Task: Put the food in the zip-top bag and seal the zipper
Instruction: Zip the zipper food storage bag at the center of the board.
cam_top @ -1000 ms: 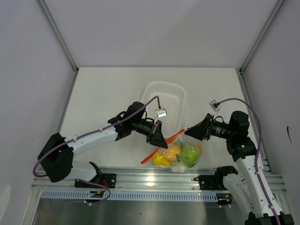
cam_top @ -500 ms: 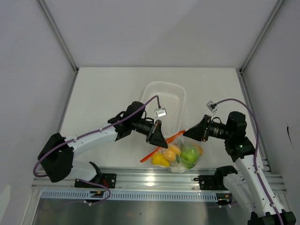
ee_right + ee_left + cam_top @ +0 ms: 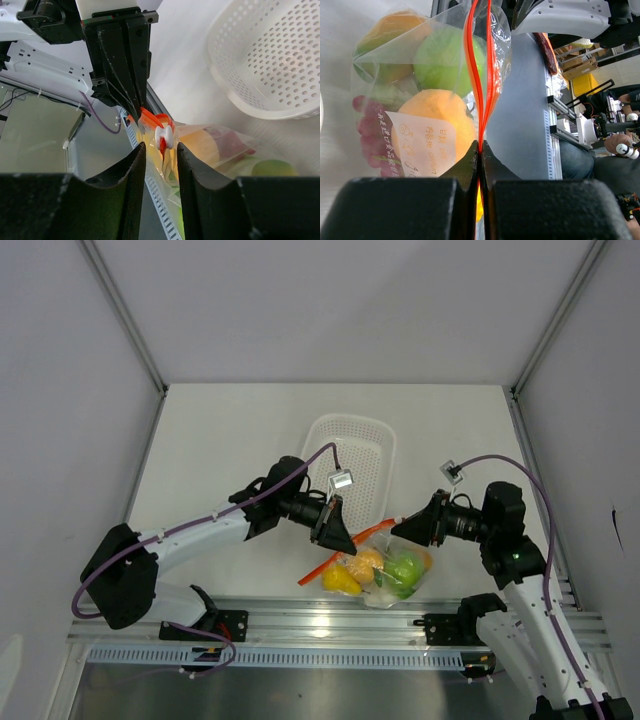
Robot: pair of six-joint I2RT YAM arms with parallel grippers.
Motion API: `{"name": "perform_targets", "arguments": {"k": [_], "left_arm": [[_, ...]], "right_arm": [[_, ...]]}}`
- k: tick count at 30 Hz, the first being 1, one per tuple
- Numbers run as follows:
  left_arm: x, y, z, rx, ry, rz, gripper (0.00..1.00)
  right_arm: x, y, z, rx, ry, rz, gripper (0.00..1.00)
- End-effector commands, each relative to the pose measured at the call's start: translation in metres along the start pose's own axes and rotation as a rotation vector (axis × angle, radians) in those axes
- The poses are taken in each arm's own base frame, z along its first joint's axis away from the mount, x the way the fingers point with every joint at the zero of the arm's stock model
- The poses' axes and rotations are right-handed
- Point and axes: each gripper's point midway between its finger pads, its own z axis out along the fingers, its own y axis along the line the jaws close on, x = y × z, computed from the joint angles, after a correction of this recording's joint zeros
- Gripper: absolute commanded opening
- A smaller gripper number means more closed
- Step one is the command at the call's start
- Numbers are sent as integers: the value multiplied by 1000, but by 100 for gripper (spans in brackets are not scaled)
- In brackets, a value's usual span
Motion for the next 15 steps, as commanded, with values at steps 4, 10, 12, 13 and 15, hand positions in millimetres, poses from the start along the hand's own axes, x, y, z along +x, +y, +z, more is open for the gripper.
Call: {"name": "perform_targets", "arguments": {"k": [4, 10, 12, 13, 15], "left_arm": [[-7, -9, -4, 40, -20, 41, 0], [-6, -8, -3, 39, -17, 37, 1], [-7, -8, -4, 41, -18, 40, 1], [-6, -9, -4, 42, -17, 37, 1], [-5, -9, -4, 43, -16, 40, 0]], "right_arm": [[4, -6, -1, 35, 1, -11, 31], [-10, -10, 0, 83, -27, -21, 17], [-12, -12, 2, 87, -23, -14, 18], [-13, -13, 2, 88, -21, -13, 19], [-11, -13, 3, 85, -16, -5, 21]]}}
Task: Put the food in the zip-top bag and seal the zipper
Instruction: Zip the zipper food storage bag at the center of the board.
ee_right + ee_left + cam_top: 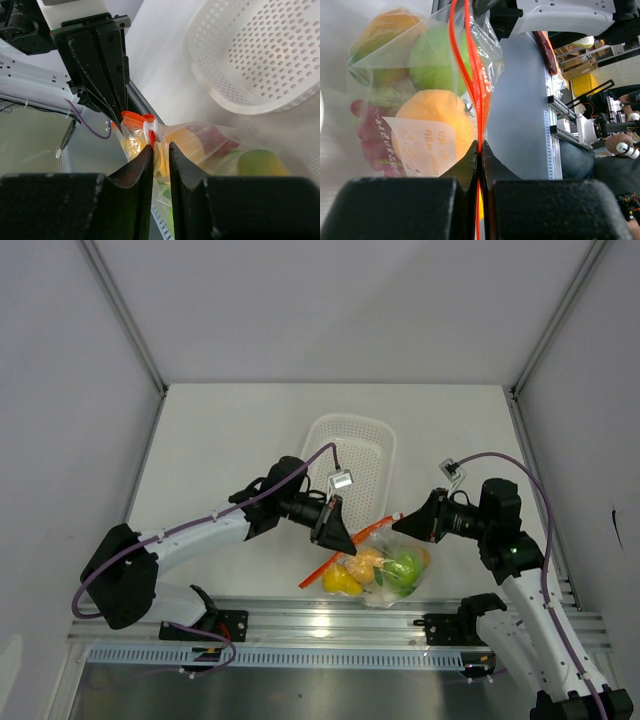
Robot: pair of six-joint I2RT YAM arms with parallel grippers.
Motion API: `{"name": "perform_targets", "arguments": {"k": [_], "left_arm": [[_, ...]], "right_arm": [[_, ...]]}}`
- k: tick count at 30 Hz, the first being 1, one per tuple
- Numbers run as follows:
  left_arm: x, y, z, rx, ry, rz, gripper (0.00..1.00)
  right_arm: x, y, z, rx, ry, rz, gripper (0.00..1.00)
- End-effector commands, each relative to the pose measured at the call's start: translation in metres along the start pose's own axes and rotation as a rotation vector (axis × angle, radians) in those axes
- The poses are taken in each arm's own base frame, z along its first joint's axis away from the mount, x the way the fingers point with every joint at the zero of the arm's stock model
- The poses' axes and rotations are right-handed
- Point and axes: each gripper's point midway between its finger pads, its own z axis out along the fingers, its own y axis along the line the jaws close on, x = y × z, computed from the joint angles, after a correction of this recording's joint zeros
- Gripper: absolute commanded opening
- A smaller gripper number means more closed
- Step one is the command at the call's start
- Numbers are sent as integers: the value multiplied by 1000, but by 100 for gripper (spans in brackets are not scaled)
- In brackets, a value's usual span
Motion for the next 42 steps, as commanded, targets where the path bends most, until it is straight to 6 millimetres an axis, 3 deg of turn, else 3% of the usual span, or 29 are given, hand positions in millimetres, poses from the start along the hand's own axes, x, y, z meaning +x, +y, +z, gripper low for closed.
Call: {"name": "perform_targets", "arguments": {"k": [1, 4, 6, 13, 16, 17, 20, 23, 33, 38, 42], "left_arm": [[-9, -11, -4, 45, -23, 50, 1], [-6, -9, -4, 43, -17, 39, 1], [-5, -9, -4, 46, -14, 37, 1], [-6, -11, -5, 38, -16, 51, 1], [-10, -14, -8, 21, -30, 83, 16], [-12, -17, -10, 20, -40, 103, 29], [-17, -24, -13, 20, -53, 143, 48], [-31, -30, -17, -6, -90, 183, 57], [-117, -46, -15, -62, -249, 243, 64], [-134, -51, -2, -29, -233, 243, 64], [-128, -52, 14, 5, -181, 252, 60]], "right_arm": [[-10, 5, -1, 3, -18, -38, 21], [-7, 3, -1, 7, -19, -36, 16], [-7, 2, -1, 15, -23, -32, 0], [-17, 11, -1, -17, -43, -38, 0], [-21, 18, -2, -34, -52, -37, 0], [-23, 21, -2, -46, -55, -37, 0], [-32, 36, -5, -99, -81, -72, 0], [-34, 43, -6, -117, -64, -96, 0], [-24, 50, -6, -172, -8, -125, 0], [-23, 58, -6, -196, -10, -141, 0], [-23, 62, -5, -203, -6, -147, 0]]}}
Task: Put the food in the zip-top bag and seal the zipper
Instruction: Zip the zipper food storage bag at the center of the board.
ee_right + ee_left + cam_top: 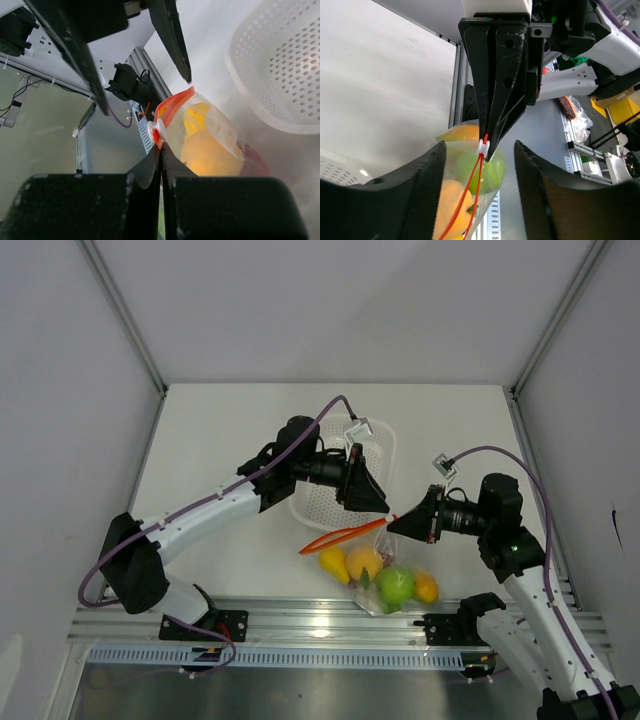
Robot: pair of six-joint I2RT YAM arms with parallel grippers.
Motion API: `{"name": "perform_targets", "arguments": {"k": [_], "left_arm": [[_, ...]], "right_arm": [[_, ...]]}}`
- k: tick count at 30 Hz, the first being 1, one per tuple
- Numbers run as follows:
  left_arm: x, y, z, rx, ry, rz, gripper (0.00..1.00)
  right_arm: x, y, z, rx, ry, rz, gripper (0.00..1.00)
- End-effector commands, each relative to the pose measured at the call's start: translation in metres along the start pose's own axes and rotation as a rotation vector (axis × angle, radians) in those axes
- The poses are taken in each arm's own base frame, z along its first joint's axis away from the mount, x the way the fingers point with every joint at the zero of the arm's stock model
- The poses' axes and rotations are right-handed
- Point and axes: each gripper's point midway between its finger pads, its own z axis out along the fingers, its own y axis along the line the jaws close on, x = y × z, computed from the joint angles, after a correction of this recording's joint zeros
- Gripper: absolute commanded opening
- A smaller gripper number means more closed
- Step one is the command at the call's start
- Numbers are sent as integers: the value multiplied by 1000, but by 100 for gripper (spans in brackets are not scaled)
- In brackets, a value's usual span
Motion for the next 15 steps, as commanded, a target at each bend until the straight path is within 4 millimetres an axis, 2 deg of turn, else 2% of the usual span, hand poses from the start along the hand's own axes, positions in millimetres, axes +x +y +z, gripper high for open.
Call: {"name": "perform_targets", "arguments": {"k": [1, 3, 4, 8, 15], "left_arm": [[-6, -15, 11, 68, 12, 33, 57], [-3, -13, 14, 85, 20, 24, 54], [-1, -15, 15, 98, 28, 22, 48], [5, -19, 18, 143, 51, 23, 36], [14, -23, 15, 171, 54, 30, 24]], "right_arm": [[-17, 24, -2, -54, -35, -102, 0], [-17, 24, -1, -53, -33, -102, 0], [-17, 26, -1, -57, -33, -106, 0], [-18, 23, -1, -35, -37, -104, 0], [-18, 18, 2, -20, -36, -91, 0]]}}
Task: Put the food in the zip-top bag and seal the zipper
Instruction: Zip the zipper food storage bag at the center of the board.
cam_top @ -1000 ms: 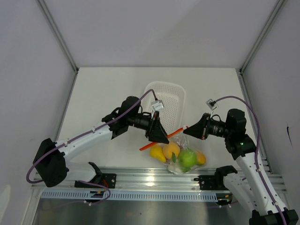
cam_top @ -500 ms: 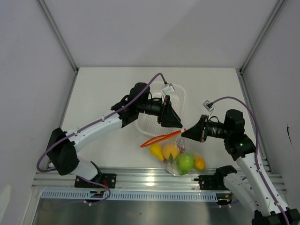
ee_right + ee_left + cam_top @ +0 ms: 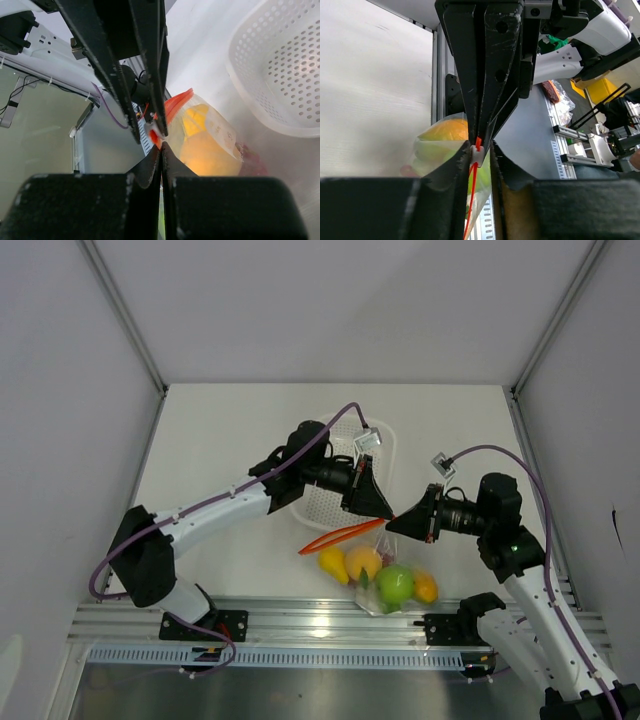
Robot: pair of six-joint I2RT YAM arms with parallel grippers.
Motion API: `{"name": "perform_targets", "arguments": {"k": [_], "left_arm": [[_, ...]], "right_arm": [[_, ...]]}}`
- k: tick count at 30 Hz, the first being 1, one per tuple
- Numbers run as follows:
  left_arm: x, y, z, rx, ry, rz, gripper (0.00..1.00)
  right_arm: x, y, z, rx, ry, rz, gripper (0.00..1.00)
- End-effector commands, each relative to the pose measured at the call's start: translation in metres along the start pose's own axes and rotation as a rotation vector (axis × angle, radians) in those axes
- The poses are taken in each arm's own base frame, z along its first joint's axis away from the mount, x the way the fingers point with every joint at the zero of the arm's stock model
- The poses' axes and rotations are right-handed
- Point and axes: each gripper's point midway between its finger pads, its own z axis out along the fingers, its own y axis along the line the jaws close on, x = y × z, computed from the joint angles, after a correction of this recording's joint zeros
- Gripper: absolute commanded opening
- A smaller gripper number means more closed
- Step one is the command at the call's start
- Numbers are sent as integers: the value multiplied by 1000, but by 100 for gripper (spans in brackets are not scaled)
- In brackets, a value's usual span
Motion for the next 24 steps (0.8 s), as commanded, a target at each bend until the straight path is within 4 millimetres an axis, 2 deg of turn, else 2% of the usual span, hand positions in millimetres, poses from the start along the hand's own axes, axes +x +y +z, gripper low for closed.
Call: {"name": "perform_targets", "arguments": {"k": [1, 13, 16, 17, 20, 24], "left_arm": [[-3, -15, -2, 60, -10, 54, 20], [9, -12, -2, 63, 9, 34, 13], [10, -13, -3, 64, 9, 37, 16], [11, -13, -3, 61, 8, 36, 23], [12, -13, -4, 54, 7, 41, 24], [15, -11, -5, 46, 12, 36, 16]], "right_arm": [[-17, 13, -1, -15, -39, -71, 0], [-19, 7, 2, 2, -49, -45, 0], [-19, 5, 2, 8, -51, -38, 0], [-19, 3, 2, 12, -50, -33, 0], [-18, 3, 3, 12, -49, -30, 0], [-19, 1, 3, 21, -53, -25, 0]]}}
